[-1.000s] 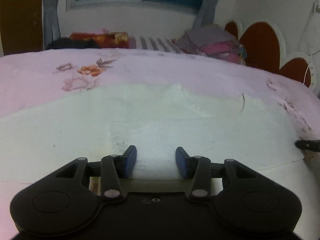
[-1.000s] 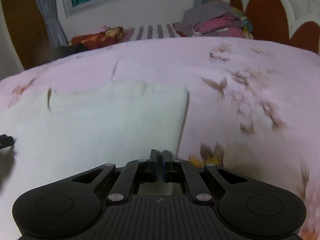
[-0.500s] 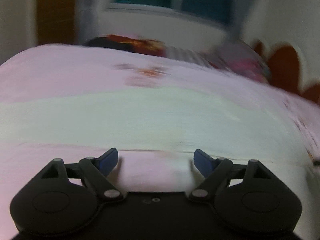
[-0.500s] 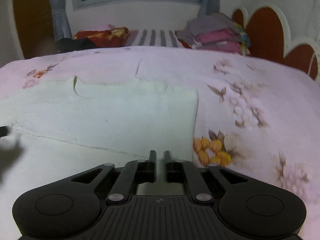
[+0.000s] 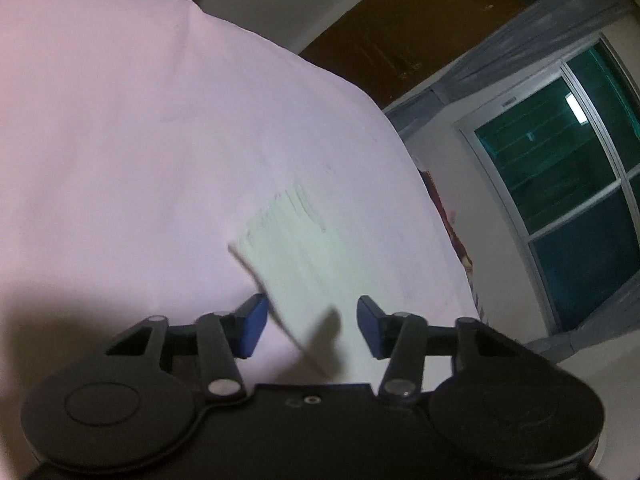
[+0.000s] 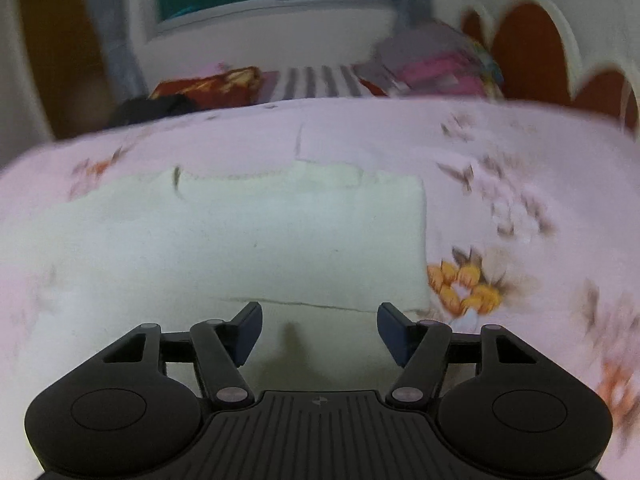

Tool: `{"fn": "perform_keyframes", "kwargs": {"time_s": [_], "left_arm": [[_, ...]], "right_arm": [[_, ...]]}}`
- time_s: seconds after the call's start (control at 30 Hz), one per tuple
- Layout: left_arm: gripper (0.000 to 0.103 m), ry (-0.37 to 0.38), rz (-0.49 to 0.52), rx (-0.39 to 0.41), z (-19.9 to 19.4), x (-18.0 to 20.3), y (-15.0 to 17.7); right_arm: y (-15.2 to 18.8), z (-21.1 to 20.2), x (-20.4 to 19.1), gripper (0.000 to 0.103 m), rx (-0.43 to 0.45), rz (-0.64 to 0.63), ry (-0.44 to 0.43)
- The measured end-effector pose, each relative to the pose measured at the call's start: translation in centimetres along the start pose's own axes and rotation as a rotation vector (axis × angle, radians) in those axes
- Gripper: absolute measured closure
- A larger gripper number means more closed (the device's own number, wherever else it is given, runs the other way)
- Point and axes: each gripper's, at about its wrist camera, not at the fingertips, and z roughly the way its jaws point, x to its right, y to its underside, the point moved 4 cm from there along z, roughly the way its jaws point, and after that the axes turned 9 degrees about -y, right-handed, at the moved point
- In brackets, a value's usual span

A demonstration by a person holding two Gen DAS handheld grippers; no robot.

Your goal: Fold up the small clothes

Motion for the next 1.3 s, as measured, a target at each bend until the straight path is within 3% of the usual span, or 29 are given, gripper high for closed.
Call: {"fn": "perform_keyframes", "kwargs": {"time_s": [0.03,0.1,0.13,0.2,0.27,0.4,0.5,0.67,0.8,0.93,1.1,1.13,1.17,1.27,1.3], "left_arm": [[0.062,-0.002,0.003,0.003,0.3,0.2,-0.1],[0.082,-0.016,0.017,0.004,1.1,0.4,-0.4],[0.097,-0.027,0.02,-0.005,1.4,0.4,-0.5],[0.099,-0.02,0.039,-0.004,2.1,0.4,-0.7],[0.1,-0.056,0.148,0.023,1.7,1.7,-0.6],[0.1,0.061,0.289,0.065,-0.2,7.4,1.1],[0.1,0.182,0.428,0.018,-1.1,14.3,5.5],[0.1,0.354,0.675,-0.073,-2.0,26.0,15.8],[0.1,0.42,0.884,-0.153,-1.9,33.4,25.2],[0.1,0.456,1.049,-0.229,-3.5,35.9,34.8],[0.1,0.461,1.208,-0.314,-3.5,36.2,42.9],[0.099,0.455,1.241,-0.339,-2.7,36.2,44.3],[0.091,0.449,1.267,-0.366,-2.1,36.3,45.5],[0.043,0.441,1.297,-0.413,-1.8,35.0,46.6],[0.036,0.448,1.297,-0.382,-2.9,34.4,46.2]], "right_arm": [[-0.2,0.1,0.6,0.039,0.0,0.061,0.003],[-0.7,0.1,1.4,0.039,0.011,0.128,0.013],[-0.9,0.0,1.6,0.04,0.017,0.145,0.009],[-1.2,-0.1,1.7,0.051,0.02,0.154,-0.004],[-1.3,-0.1,1.8,0.051,0.018,0.15,0.005],[-1.5,-0.1,2.1,0.051,0.028,0.151,0.008],[-1.4,0.0,2.4,0.051,0.031,0.155,0.002],[-1.1,-0.3,3.1,0.051,0.037,0.172,-0.011],[-0.7,-1.2,4.3,0.051,0.048,0.189,-0.011],[-0.4,-2.7,6.6,0.051,0.07,0.231,0.0],[-0.1,-4.8,9.4,0.051,0.088,0.269,0.01],[0.0,-5.2,10.0,0.051,0.093,0.277,0.01],[0.1,-5.6,10.5,0.051,0.095,0.288,0.004],[0.0,-6.5,11.3,0.051,0.107,0.3,-0.016],[-0.1,-6.7,11.3,0.051,0.114,0.296,-0.027]]}}
